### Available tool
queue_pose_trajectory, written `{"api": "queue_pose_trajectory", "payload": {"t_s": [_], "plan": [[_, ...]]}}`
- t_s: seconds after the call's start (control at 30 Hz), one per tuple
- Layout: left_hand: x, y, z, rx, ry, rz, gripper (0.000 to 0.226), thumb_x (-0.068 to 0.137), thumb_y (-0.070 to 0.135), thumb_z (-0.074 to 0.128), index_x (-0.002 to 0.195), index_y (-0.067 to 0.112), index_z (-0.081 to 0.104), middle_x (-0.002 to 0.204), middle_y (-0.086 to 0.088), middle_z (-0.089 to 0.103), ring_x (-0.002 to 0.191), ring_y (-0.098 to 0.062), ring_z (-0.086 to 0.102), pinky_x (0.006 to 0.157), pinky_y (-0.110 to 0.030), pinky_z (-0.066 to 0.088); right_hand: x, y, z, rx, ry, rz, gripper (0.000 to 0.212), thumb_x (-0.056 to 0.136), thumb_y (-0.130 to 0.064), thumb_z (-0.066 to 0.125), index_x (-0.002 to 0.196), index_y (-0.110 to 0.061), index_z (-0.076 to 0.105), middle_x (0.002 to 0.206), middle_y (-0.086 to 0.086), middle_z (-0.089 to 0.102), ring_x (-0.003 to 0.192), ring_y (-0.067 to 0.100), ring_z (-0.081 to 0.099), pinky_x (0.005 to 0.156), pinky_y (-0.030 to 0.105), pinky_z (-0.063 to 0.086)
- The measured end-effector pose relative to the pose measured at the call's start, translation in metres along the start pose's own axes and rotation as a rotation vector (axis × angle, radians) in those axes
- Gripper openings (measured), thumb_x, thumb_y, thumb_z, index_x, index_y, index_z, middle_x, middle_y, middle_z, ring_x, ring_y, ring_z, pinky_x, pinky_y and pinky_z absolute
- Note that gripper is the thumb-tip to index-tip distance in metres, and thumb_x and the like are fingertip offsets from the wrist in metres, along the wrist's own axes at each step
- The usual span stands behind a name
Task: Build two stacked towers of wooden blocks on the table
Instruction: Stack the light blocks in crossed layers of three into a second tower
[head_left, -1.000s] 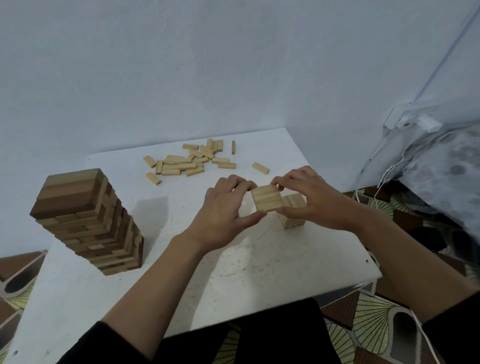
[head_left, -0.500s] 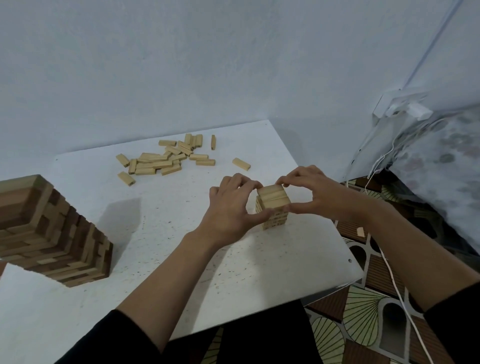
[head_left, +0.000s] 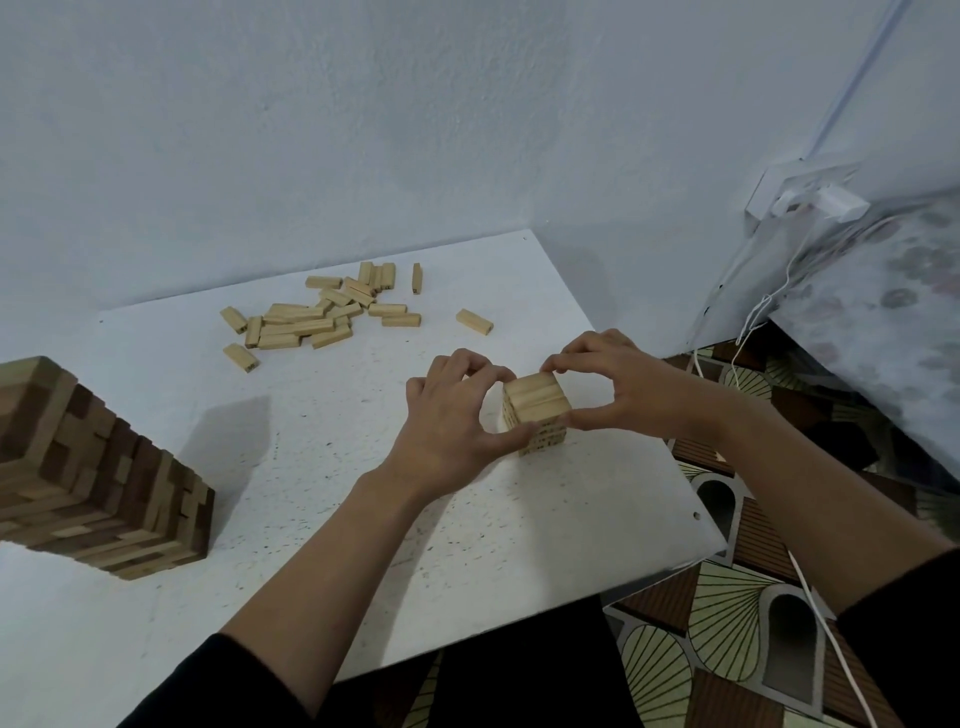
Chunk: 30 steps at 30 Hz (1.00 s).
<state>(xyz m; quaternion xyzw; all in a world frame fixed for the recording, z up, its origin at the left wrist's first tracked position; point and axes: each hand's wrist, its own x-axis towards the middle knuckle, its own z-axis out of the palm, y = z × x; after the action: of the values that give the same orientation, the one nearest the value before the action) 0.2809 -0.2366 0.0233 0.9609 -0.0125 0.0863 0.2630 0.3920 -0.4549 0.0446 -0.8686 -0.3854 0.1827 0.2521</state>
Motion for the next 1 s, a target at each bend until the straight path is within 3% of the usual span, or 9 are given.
{"api": "queue_pose_trajectory", "payload": {"t_s": [0.4,0.63,0.73,0.83,0.93,1.0], "plan": [[-0.002,0.0,0.0,-0.012,0.008,-0.03,0.056,0.082,0.062,0.071,0.129,0.034,0.059,0.12,0.012,0.043,0.119,-0.009,0.036,0.093,-0.034,0.022,-0.001,-0.002,0.0,0.011,-0.018,0.022,0.061,0.088,-0.045,0.073,0.143,-0.042,0.047,0.126,-0.017,0.048,0.125,0.003,0.031,0.104,0.034,0.035],[-0.006,0.0,-0.002,-0.077,0.015,-0.056,0.071,0.081,0.067,0.069,0.14,0.032,0.053,0.122,0.013,0.044,0.118,-0.007,0.039,0.099,-0.037,0.026,-0.01,0.0,0.001,0.117,0.012,0.049,0.078,0.077,-0.06,0.072,0.147,-0.05,0.037,0.125,-0.027,0.047,0.12,-0.006,0.04,0.092,0.019,0.035],[-0.013,0.0,-0.003,-0.157,0.015,-0.109,0.073,0.084,0.071,0.06,0.145,0.033,0.049,0.128,0.015,0.046,0.124,-0.004,0.039,0.106,-0.039,0.028,-0.018,-0.001,0.012,0.223,0.131,0.064,0.069,0.081,-0.058,0.068,0.145,-0.044,0.045,0.127,-0.023,0.051,0.122,-0.003,0.045,0.095,0.024,0.04],[-0.026,0.003,0.004,-0.345,0.024,-0.228,0.077,0.091,0.077,0.04,0.154,0.032,0.037,0.149,0.017,0.041,0.14,-0.002,0.03,0.119,-0.046,0.025,-0.025,-0.006,0.035,0.426,0.325,0.098,0.058,0.089,-0.058,0.057,0.142,-0.037,0.051,0.133,-0.019,0.052,0.127,-0.004,0.047,0.103,0.025,0.043],[-0.04,0.01,0.019,-0.488,0.022,-0.321,0.07,0.099,0.068,0.027,0.16,0.033,0.021,0.162,0.02,0.022,0.15,0.002,0.012,0.125,-0.051,0.012,-0.027,-0.016,0.061,0.627,0.42,0.154,0.056,0.097,-0.057,0.043,0.147,-0.032,0.047,0.147,-0.019,0.048,0.135,-0.01,0.039,0.112,0.02,0.031],[-0.046,0.017,0.027,-0.529,-0.003,-0.345,0.068,0.101,0.066,0.026,0.16,0.035,0.016,0.161,0.028,0.014,0.15,0.007,0.005,0.127,-0.049,0.008,-0.027,-0.022,0.072,0.714,0.437,0.162,0.058,0.099,-0.055,0.037,0.15,-0.029,0.043,0.152,-0.019,0.043,0.137,-0.014,0.033,0.112,0.012,0.025]]}}
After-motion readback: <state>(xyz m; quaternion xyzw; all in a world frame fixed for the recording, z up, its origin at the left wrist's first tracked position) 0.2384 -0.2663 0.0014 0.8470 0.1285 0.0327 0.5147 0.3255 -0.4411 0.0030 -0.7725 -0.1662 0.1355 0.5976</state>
